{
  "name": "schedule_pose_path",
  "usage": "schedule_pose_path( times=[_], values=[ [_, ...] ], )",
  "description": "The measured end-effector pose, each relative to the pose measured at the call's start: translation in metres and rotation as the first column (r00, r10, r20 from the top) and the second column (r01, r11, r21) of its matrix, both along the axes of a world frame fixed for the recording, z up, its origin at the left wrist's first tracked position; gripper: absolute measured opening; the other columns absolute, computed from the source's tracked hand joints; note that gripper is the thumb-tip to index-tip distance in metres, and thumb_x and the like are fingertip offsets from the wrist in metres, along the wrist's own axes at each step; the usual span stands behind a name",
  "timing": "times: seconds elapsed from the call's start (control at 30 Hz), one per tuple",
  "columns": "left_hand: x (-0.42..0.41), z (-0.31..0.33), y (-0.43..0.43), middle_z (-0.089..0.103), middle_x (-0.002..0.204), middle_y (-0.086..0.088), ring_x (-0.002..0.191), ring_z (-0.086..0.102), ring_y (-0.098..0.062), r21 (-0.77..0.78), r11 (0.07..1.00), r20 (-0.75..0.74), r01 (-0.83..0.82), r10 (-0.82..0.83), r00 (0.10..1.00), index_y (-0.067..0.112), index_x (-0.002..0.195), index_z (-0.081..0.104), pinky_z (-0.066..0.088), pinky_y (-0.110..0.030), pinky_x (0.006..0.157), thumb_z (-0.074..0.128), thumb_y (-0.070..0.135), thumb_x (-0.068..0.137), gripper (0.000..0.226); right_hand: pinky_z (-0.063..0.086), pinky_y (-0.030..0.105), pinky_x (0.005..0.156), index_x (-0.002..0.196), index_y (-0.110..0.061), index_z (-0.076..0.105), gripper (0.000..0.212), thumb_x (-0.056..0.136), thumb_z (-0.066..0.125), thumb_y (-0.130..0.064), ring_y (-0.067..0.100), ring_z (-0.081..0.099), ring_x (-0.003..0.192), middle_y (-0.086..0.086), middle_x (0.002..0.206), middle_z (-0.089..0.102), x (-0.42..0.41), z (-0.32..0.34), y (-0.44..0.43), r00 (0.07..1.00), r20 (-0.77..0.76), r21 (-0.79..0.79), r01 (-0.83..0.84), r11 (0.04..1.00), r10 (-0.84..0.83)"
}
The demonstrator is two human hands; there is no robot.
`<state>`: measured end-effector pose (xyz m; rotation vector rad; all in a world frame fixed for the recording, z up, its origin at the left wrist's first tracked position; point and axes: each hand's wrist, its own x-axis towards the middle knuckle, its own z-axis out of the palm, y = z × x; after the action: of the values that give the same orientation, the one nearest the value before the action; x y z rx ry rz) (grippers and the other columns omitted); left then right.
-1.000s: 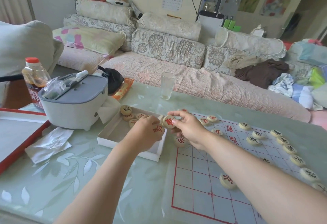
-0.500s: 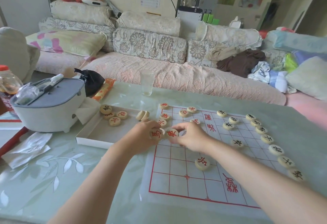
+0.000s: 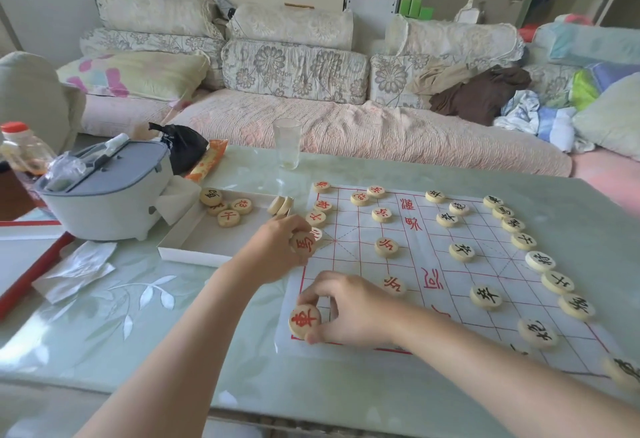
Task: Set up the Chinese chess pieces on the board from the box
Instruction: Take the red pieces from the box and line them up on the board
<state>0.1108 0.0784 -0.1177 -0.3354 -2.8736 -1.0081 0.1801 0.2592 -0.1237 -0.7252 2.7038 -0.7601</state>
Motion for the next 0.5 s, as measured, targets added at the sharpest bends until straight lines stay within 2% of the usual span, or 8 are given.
schedule_pose_path(
  times=[0.13, 0.23, 0.27, 0.37, 0.43, 0.5],
  values=[
    [0.010, -0.003, -0.004, 0.057, 0.108, 0.003, 0.088, 0.054, -0.017, 0.026, 1.000, 0.014, 0.001, -0.002, 1.000, 0.025, 0.117, 0.062, 0.047, -0.026, 0.079, 0.083, 0.015, 0.069, 0.053, 0.035, 0.007, 0.080, 0.120, -0.038, 0.063, 0.049, 0.074, 0.080, -0.042, -0.003, 0.052, 0.100, -0.025, 0.121, 0.055, 0.006, -0.004, -0.010, 0.999, -0.035, 0.015, -0.023, 1.000, 0.023],
    [0.018, -0.002, -0.009, 0.057, 0.109, 0.003, 0.088, 0.054, -0.017, 0.048, 0.999, 0.029, -0.001, 0.000, 1.000, 0.026, 0.119, 0.062, 0.048, -0.027, 0.081, 0.083, 0.016, 0.070, 0.054, 0.042, 0.020, 0.093, 0.120, -0.038, 0.063, 0.047, 0.076, 0.077, -0.042, 0.003, 0.053, 0.112, -0.022, 0.123, 0.055, 0.010, -0.006, -0.011, 0.999, -0.023, 0.051, -0.033, 0.998, 0.035],
    [0.021, -0.001, -0.010, 0.057, 0.110, 0.003, 0.089, 0.055, -0.017, 0.064, 0.998, 0.035, -0.003, 0.001, 0.999, 0.027, 0.119, 0.061, 0.048, -0.027, 0.081, 0.084, 0.017, 0.070, 0.055, 0.042, 0.020, 0.093, 0.121, -0.038, 0.062, 0.048, 0.076, 0.077, -0.042, 0.001, 0.053, 0.110, -0.021, 0.122, 0.055, 0.012, -0.006, -0.011, 0.999, 0.003, 0.049, -0.035, 0.998, 0.035],
    [0.030, 0.000, -0.014, 0.061, 0.108, 0.006, 0.086, 0.059, -0.012, 0.125, 0.992, 0.047, -0.022, 0.016, 0.999, 0.026, 0.118, 0.058, 0.049, -0.022, 0.077, 0.085, 0.017, 0.069, 0.056, 0.037, 0.012, 0.078, 0.125, -0.038, 0.060, 0.052, 0.077, 0.078, -0.047, -0.012, 0.050, 0.084, -0.022, 0.115, 0.057, 0.008, -0.002, -0.009, 0.995, 0.092, -0.048, 0.029, 0.998, -0.025],
    [0.036, 0.002, -0.017, 0.063, 0.106, 0.008, 0.085, 0.061, -0.007, 0.158, 0.987, 0.036, -0.036, 0.030, 0.999, 0.029, 0.115, 0.057, 0.050, -0.020, 0.075, 0.085, 0.018, 0.069, 0.055, 0.038, 0.013, 0.074, 0.118, -0.035, 0.063, 0.039, 0.082, 0.075, -0.046, -0.007, 0.052, 0.080, -0.018, 0.108, 0.061, 0.000, 0.004, -0.006, 0.983, 0.134, -0.163, 0.148, 0.976, -0.126],
    [0.043, 0.005, -0.018, 0.062, 0.104, 0.012, 0.084, 0.061, -0.004, 0.181, 0.983, 0.027, -0.026, 0.021, 0.999, 0.031, 0.110, 0.057, 0.049, -0.016, 0.070, 0.085, 0.017, 0.069, 0.052, 0.041, 0.015, 0.064, 0.110, -0.029, 0.062, 0.022, 0.091, 0.067, -0.037, 0.001, 0.056, 0.071, -0.010, 0.103, 0.065, -0.007, 0.009, -0.003, 0.958, 0.186, -0.276, 0.266, 0.924, -0.220]
  ],
)
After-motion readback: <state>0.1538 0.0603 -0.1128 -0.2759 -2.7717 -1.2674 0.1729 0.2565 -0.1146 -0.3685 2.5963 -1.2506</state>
